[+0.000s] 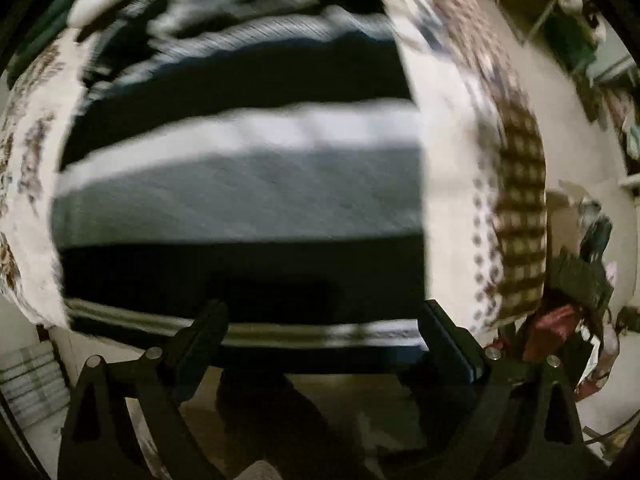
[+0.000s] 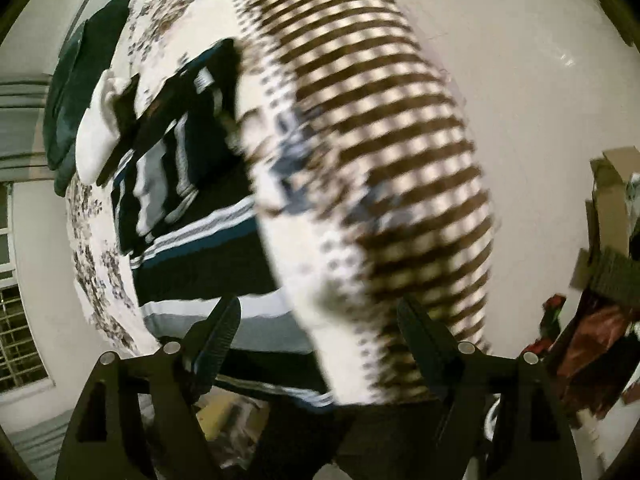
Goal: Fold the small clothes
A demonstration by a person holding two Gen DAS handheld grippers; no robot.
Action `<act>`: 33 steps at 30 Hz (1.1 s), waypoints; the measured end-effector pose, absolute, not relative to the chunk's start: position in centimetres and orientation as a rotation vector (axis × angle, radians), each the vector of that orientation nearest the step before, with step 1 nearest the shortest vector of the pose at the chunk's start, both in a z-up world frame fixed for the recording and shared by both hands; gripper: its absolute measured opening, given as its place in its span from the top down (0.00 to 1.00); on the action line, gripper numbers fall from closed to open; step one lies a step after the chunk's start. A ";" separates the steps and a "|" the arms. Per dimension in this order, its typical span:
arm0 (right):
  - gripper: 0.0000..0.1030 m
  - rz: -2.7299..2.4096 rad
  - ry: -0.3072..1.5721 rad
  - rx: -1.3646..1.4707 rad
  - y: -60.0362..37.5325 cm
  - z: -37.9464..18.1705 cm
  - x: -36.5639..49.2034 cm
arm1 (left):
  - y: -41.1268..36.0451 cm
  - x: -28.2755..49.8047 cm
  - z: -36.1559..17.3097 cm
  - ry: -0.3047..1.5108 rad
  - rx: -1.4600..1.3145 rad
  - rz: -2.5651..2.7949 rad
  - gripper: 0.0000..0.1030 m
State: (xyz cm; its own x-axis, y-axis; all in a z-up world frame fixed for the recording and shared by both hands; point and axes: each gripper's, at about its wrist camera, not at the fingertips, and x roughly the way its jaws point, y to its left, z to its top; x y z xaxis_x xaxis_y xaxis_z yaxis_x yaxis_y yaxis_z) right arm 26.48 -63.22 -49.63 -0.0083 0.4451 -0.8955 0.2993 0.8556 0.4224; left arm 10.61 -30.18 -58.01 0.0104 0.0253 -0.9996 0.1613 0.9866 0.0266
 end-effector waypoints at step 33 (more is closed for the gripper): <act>0.23 0.486 1.574 0.787 -52.0 -63.5 55.6 | -30.4 8.3 -56.9 1.394 0.070 0.150 0.93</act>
State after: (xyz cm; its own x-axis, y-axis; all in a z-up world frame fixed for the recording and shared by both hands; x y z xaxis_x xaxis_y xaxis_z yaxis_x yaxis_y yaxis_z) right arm 55.61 -51.96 -63.46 -0.0194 0.7229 -0.6907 0.2079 0.6786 0.7045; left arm 8.28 -30.36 -56.94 0.1680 0.1462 -0.9749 -0.0638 0.9885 0.1373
